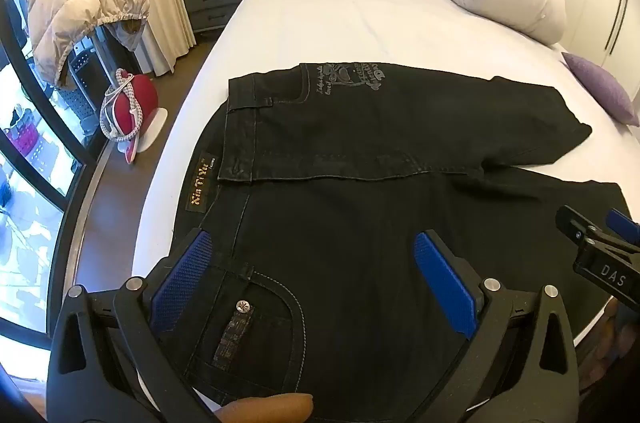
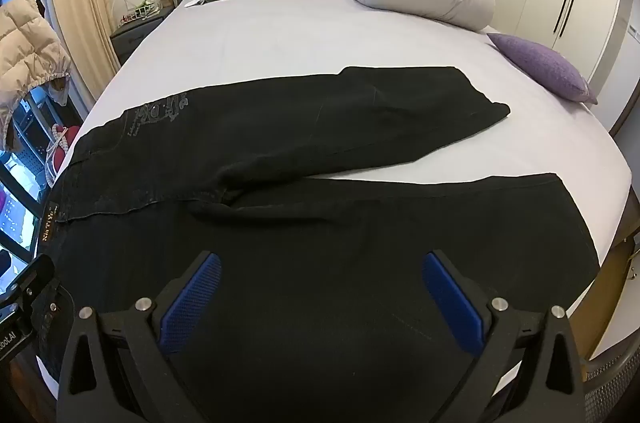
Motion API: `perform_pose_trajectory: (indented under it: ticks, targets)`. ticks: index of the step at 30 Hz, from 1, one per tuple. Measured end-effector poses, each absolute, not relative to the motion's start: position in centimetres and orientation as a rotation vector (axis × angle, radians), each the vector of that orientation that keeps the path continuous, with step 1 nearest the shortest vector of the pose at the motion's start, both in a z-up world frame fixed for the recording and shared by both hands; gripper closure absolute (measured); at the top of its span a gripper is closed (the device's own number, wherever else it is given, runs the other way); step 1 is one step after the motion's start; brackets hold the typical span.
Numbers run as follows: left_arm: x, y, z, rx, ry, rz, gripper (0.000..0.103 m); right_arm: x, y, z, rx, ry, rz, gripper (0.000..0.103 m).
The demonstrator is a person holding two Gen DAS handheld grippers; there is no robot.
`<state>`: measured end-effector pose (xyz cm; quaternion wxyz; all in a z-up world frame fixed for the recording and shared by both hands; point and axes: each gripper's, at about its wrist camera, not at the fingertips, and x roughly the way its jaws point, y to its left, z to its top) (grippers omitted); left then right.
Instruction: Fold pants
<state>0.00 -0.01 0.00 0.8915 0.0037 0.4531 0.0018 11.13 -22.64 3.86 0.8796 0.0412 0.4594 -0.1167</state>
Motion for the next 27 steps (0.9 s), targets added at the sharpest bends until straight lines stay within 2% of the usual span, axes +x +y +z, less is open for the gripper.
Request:
perform_pose_trajectory:
  ticks: [27]
  targets:
    - [-0.3, 0.4, -1.0, 0.007, 0.942, 0.011, 0.000, 11.0, -21.8, 3.3, 0.067, 0.970, -0.240, 0.000]
